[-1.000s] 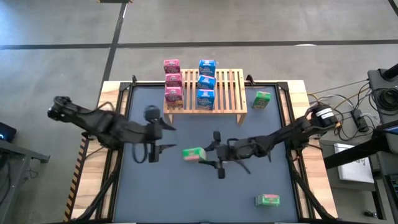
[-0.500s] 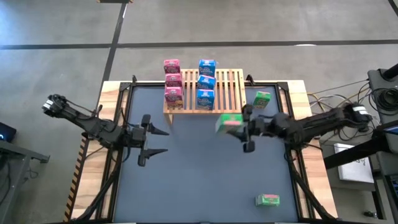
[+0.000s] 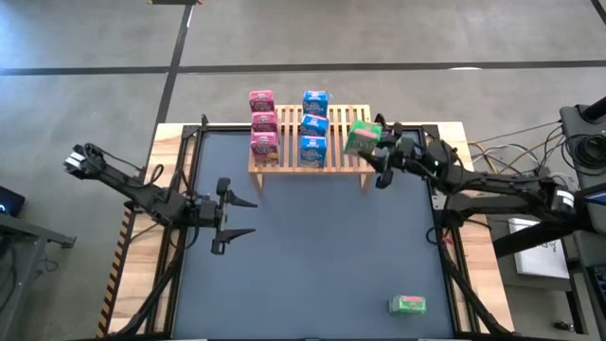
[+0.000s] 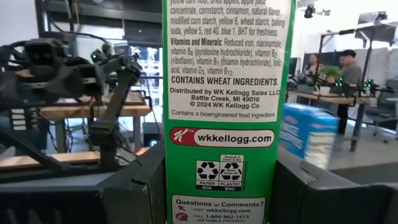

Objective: Stack cereal on shelf
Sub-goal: Put the middle left green cereal box on the shelf, then put the top green cereal box on the shelf aligned with the other green cereal box

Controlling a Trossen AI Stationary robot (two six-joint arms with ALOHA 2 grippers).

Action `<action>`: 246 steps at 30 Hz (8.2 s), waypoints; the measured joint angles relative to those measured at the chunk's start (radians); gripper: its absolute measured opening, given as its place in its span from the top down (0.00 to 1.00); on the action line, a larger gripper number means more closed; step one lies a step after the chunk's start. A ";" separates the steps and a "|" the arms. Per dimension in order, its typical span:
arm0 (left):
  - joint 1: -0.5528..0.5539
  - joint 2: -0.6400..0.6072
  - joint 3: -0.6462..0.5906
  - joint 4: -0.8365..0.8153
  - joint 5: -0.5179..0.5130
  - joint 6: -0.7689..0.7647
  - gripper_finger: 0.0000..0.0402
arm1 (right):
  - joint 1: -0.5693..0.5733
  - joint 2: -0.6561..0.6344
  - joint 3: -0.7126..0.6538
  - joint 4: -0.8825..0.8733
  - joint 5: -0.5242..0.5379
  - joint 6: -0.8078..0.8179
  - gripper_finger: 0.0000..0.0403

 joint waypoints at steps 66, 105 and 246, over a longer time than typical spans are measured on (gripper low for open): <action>0.089 -0.018 -0.055 -0.025 0.051 0.003 0.34 | -0.668 0.733 0.359 0.090 -0.822 0.055 0.38; 0.093 -0.018 -0.061 -0.044 0.052 -0.019 0.34 | -0.667 0.649 0.425 -0.048 -0.850 0.094 0.33; 0.093 -0.044 -0.053 -0.125 0.018 -0.045 0.34 | -0.527 0.156 0.490 -1.476 0.197 0.444 0.01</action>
